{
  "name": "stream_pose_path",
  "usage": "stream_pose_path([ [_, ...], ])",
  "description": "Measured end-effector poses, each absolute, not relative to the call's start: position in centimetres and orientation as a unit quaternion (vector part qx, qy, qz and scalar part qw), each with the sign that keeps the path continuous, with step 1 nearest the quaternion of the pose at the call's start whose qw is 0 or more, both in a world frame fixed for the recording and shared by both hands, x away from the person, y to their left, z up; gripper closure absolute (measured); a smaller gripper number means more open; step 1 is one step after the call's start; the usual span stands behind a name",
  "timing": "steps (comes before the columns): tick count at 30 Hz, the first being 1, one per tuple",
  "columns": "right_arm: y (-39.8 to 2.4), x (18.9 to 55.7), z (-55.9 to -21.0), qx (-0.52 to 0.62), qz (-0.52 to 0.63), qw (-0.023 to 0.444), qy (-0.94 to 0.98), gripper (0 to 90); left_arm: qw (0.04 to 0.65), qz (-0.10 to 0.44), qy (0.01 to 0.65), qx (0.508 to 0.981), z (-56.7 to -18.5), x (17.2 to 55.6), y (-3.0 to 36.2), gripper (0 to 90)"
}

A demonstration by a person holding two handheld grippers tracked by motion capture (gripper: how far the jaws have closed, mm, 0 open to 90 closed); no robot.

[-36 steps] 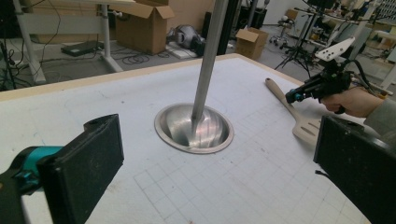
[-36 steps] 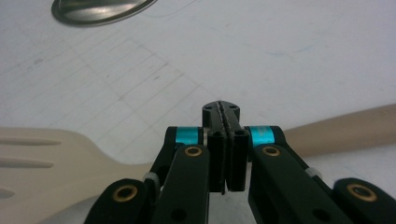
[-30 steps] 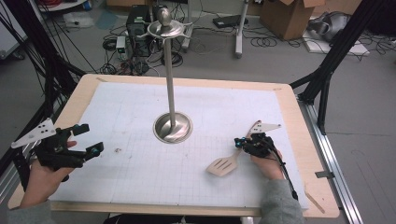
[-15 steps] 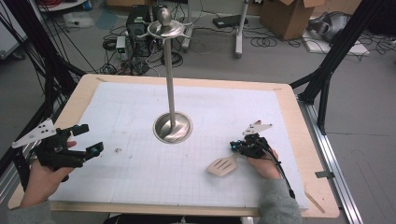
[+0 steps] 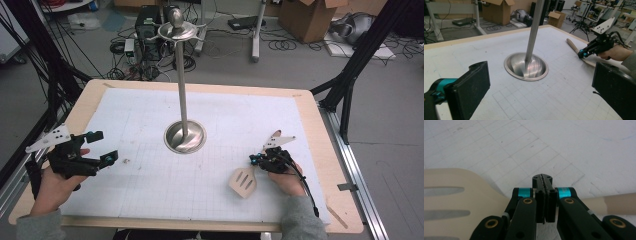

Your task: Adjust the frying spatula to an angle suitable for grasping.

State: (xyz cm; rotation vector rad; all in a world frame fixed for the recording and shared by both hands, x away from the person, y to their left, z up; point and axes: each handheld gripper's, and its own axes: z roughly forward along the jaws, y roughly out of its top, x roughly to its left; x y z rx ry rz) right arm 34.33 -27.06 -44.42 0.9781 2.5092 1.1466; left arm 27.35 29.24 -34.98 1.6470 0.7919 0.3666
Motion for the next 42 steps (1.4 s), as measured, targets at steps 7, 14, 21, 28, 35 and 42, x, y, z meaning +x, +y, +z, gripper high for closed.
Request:
stream_pose_path([
  [7,-27.2,33.9,-44.4,0.334,0.388,0.118,0.851,90.0,0.597,0.150,0.336,0.713,-35.1,27.9,28.6,2.0],
  [14,-27.7,33.4,-44.4,0.336,0.392,0.114,0.849,90.0,0.594,0.146,0.333,0.717,-35.2,28.2,28.3,2.0],
  [21,-28.1,32.7,-44.5,0.338,0.393,0.117,0.847,90.0,0.595,0.147,0.334,0.716,-35.2,28.2,28.4,2.0],
  [28,-28.7,31.7,-44.6,0.340,0.400,0.112,0.844,90.0,0.595,0.146,0.334,0.716,-35.3,28.3,28.4,2.0],
  [35,-29.0,30.8,-44.6,0.339,0.399,0.116,0.844,90.0,0.595,0.143,0.333,0.717,-35.3,28.4,28.2,2.0],
  [42,-29.7,29.6,-44.7,0.342,0.408,0.111,0.839,90.0,0.598,0.141,0.332,0.716,-35.3,28.5,28.2,2.0],
])
